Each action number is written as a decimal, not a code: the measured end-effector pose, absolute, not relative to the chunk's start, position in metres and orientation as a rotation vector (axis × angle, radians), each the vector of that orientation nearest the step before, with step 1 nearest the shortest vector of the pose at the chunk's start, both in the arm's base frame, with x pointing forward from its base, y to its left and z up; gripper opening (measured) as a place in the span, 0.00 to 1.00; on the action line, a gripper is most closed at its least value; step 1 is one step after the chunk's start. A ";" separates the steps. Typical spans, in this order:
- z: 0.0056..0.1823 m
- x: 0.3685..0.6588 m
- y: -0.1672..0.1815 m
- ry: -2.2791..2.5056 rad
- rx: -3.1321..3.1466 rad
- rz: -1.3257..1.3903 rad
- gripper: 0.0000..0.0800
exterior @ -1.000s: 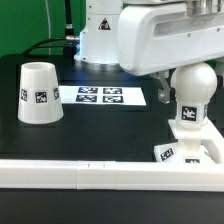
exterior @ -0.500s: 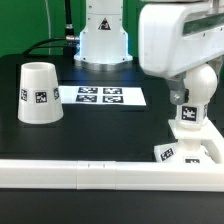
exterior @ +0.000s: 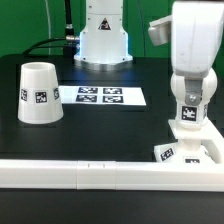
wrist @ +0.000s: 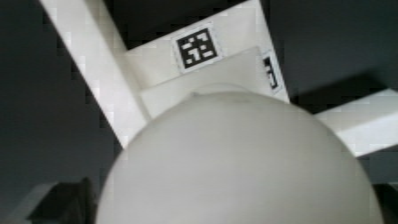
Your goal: Assemble lamp
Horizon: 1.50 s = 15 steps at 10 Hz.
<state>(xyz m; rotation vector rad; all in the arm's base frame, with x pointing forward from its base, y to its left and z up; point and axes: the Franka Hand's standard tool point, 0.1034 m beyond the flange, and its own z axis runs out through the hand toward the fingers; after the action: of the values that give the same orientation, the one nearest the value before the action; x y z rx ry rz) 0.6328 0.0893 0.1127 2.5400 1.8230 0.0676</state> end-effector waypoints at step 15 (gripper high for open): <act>0.110 0.634 0.080 2.251 2.105 0.008 0.72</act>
Offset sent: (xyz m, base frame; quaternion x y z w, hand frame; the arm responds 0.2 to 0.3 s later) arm -0.0001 0.0041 0.0001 -0.0052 0.0026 -0.1370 0.9906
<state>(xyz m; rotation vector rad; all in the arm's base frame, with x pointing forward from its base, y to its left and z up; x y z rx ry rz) 0.6336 0.0797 0.1105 2.1047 2.2514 0.0085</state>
